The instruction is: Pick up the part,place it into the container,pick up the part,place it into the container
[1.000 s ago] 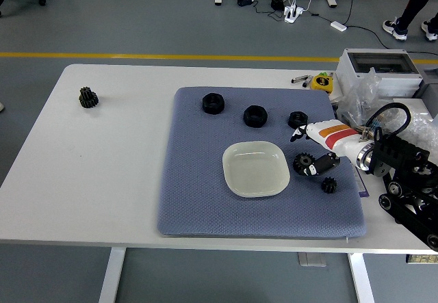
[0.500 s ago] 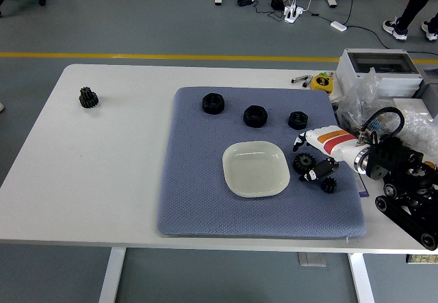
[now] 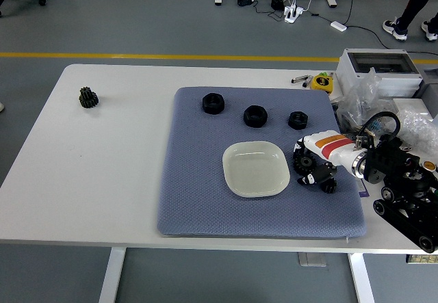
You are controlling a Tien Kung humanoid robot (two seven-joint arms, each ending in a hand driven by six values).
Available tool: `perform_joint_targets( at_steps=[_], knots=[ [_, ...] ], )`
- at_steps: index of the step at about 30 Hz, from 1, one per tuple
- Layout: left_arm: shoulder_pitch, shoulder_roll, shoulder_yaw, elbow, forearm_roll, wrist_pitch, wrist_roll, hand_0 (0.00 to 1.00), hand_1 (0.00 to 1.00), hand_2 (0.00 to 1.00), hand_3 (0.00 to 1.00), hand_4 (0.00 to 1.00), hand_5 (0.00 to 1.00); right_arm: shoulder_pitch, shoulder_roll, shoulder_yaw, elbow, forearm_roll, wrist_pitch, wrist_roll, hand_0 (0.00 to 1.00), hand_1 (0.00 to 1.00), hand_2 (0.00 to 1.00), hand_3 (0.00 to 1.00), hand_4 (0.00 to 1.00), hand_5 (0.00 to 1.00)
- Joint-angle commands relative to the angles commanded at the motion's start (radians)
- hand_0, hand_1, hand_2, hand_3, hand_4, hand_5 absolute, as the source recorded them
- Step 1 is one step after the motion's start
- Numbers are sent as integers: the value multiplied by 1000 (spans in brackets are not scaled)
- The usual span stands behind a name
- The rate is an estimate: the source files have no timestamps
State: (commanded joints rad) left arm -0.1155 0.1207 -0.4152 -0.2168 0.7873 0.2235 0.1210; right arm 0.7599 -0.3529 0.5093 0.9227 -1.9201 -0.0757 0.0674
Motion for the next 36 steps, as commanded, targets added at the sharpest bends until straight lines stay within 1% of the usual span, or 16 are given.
perform_joint_targets(
  at_steps=[5, 6, 11, 12, 14, 17, 18, 21, 27, 31, 34, 36],
  knots=[
    [-2, 1, -2, -1, 6, -1, 1, 651, 647, 621, 556, 596, 498, 1, -3, -1, 2, 3, -7, 2, 403, 446, 497, 486, 538, 244],
    [-2, 1, -2, -1, 6, -1, 1, 651, 646, 620, 555, 595, 498, 2, -4, -1, 3, 3, -5, 2, 395, 422, 477, 478, 505, 265],
    [-2, 0, -3, 0, 6, 0, 1, 651, 646, 620, 555, 595, 498, 2, -5, -1, 4, 3, 1, 0, 395, 422, 477, 478, 505, 265],
    [-2, 0, -3, 0, 6, 0, 1, 652, 646, 621, 554, 594, 498, 2, -6, 0, 5, 2, 1, 0, 370, 414, 464, 479, 476, 254],
    [-2, 0, -3, -1, 6, 0, 1, 652, 646, 621, 554, 594, 498, 2, -9, 3, 16, -4, 2, -1, 370, 414, 464, 479, 476, 254],
    [-1, 0, -2, 0, 4, 0, 1, 652, 646, 621, 554, 594, 498, 0, -15, 16, 42, -16, 2, -2, 370, 414, 464, 479, 476, 254],
    [-1, 0, -2, 0, 4, 0, 1, 650, 646, 621, 554, 593, 499, 0, -19, 23, 55, -22, 2, -4, 340, 411, 462, 476, 468, 254],
    [-1, 0, -2, 0, 4, 0, 1, 650, 646, 621, 554, 593, 499, 0, -27, 40, 88, -33, 0, -8, 340, 411, 462, 476, 468, 254],
    [0, 1, -3, 1, 4, 0, 1, 652, 646, 620, 554, 593, 499, -3, -40, 74, 177, -63, -7, -20, 340, 410, 459, 474, 466, 252],
    [1, 2, -3, 1, 5, 0, 1, 653, 646, 620, 554, 593, 499, -3, -39, 69, 237, -80, -7, -27, 340, 410, 458, 474, 467, 249],
    [1, 1, -4, 2, 4, 1, 1, 653, 646, 620, 554, 593, 499, -2, -32, 48, 285, -92, -5, -30, 340, 410, 458, 474, 467, 249],
    [1, 1, -3, 1, 4, 1, 1, 651, 647, 620, 553, 593, 499, 1, -26, 33, 302, -98, -2, -31, 337, 409, 457, 475, 468, 251]
  ],
)
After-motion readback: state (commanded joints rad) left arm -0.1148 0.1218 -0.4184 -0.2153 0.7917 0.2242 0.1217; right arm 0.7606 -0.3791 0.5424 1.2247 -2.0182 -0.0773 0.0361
